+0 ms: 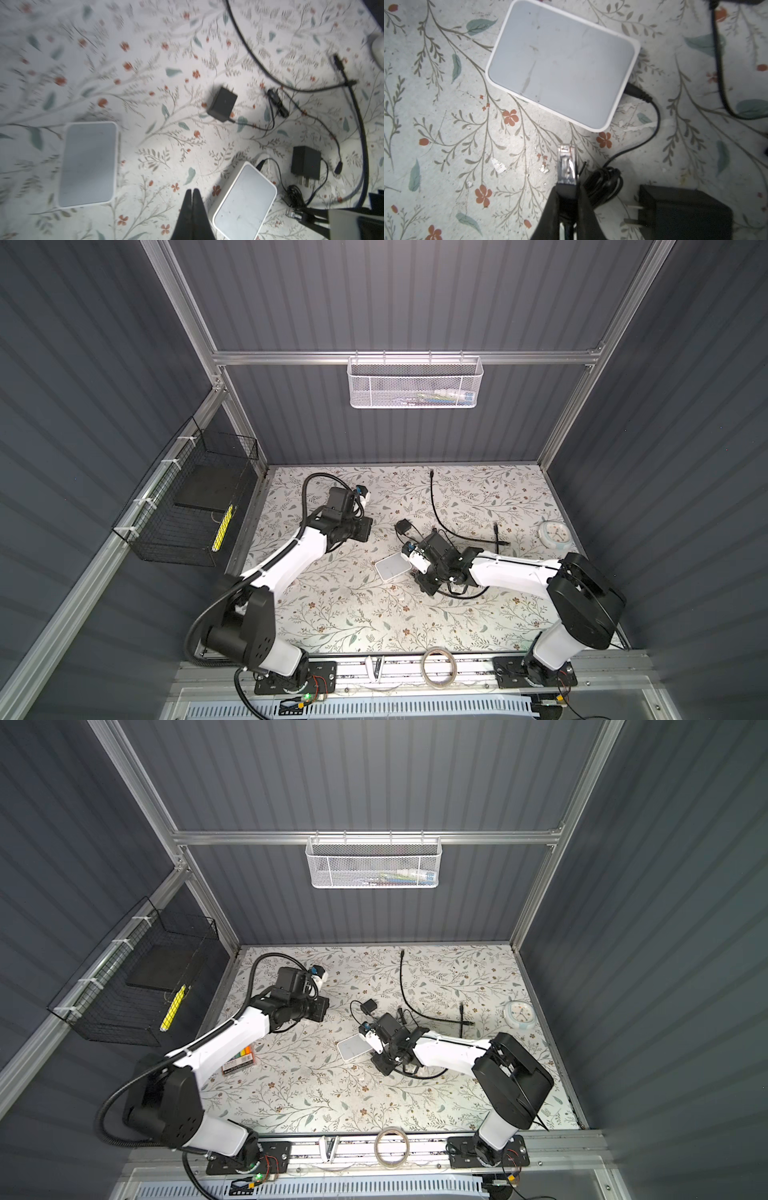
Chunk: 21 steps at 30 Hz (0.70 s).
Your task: Insert the plug into the switch port
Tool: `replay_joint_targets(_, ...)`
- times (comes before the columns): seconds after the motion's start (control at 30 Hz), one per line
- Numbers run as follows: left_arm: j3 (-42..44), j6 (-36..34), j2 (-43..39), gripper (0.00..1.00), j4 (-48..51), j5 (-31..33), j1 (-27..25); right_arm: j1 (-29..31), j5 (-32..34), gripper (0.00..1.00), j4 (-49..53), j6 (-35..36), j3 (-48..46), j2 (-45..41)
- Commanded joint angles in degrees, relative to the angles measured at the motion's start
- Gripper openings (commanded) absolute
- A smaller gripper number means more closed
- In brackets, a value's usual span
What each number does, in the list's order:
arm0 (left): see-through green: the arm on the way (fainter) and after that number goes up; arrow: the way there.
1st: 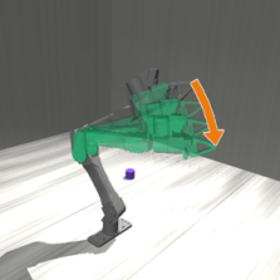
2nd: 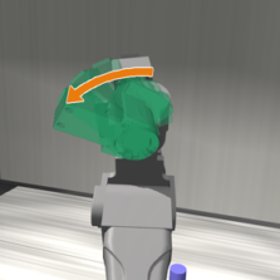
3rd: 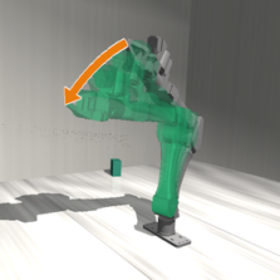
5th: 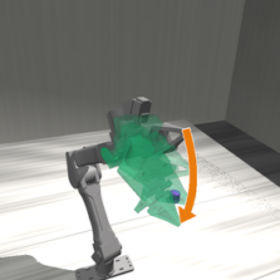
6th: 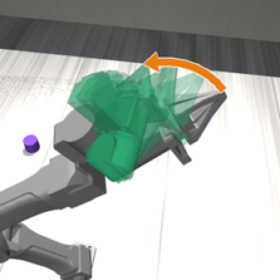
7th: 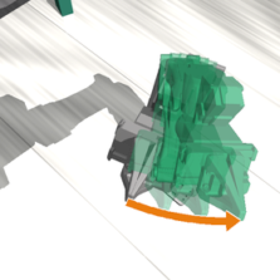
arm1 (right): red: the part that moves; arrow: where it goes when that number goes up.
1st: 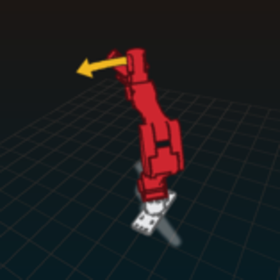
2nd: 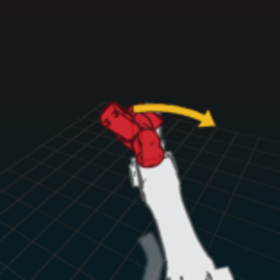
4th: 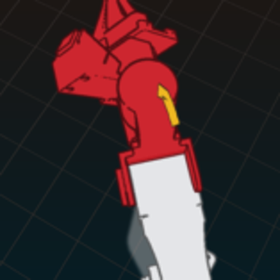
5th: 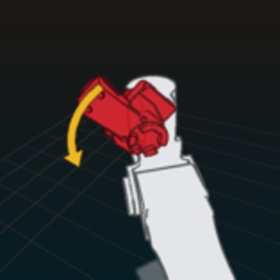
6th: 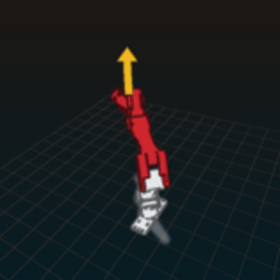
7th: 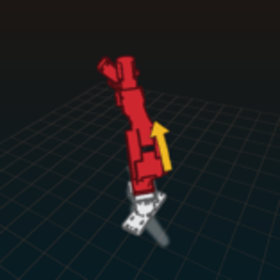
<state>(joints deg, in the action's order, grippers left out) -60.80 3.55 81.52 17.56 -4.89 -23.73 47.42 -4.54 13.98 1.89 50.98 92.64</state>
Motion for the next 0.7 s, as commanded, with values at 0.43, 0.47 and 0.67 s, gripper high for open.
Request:
replay_joint_targets(0.43,6.3,7.7,-7.4,0.66,-7.8,-8.7,6.8,1.3,6.2,0.00,5.2,-2.2,1.4,-4.7)
replay_joint_targets(0.47,7.0,8.2,-8.0,0.73,-8.8,-9.2,7.4,1.4,6.4,0.00,5.2,-2.4,1.2,-5.0)
replay_joint_targets(0.67,8.4,9.3,-10.6,1.00,-9.3,-6.5,8.6,1.7,6.8,0.00,5.4,-2.6,0.7,-5.3)
